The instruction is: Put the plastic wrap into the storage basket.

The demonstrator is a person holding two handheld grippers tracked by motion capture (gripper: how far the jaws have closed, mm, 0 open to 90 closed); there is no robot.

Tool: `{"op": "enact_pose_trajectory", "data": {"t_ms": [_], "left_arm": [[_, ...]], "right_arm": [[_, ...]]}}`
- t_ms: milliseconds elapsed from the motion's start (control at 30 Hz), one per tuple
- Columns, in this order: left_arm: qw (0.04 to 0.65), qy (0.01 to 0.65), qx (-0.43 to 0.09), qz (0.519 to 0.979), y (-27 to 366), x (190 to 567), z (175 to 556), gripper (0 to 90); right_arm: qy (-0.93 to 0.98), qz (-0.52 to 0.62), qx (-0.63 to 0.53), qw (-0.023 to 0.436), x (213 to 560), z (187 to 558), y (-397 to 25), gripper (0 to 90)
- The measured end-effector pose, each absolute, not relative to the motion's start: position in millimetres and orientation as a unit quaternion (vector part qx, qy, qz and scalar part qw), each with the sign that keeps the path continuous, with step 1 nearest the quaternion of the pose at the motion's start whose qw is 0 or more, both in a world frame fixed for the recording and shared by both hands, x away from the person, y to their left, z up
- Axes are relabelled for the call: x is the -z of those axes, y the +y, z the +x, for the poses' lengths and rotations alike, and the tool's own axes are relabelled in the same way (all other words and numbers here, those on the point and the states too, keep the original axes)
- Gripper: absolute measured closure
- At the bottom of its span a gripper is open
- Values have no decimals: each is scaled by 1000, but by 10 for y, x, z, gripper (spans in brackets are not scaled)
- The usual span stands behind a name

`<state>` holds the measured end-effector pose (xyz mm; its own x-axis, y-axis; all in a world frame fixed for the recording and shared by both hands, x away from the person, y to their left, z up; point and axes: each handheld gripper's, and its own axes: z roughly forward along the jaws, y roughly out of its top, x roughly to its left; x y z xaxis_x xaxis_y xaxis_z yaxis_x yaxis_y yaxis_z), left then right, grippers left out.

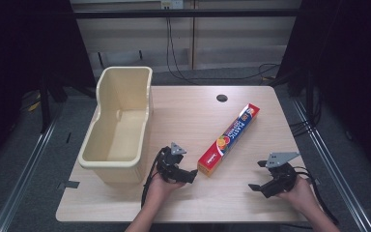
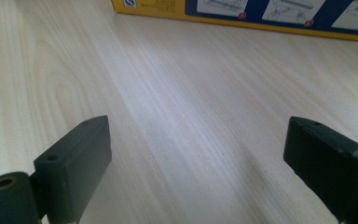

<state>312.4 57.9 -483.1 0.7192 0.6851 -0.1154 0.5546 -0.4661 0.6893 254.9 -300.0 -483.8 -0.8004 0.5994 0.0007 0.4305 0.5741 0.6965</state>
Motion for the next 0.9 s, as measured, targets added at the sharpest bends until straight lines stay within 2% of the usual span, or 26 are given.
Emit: {"op": "enact_pose_trajectory", "data": {"t_ms": [233,267,333,400,467,900], "left_arm": [[383,334,-74,858,586,4660,3129,59],[377,345,-78,856,574,4616,3148,18],[388,337,-65,856,575,4588,3166,90],[378,343,-65,858,551,4573,3197,35],[374,340,-53,861,534,4564,3225,61],[368,380,1,848,285,4470,3518,48]], "right_arm": [[875,294,-366,122,4753,2493,-2998,83],[872,295,-372,118,4750,2493,-3001,85],[872,299,-370,118,4748,2491,-3004,84],[871,300,-373,113,4744,2489,-3007,86],[869,302,-374,114,4736,2486,-3012,87],[866,303,-383,112,4710,2484,-3035,95]]}}
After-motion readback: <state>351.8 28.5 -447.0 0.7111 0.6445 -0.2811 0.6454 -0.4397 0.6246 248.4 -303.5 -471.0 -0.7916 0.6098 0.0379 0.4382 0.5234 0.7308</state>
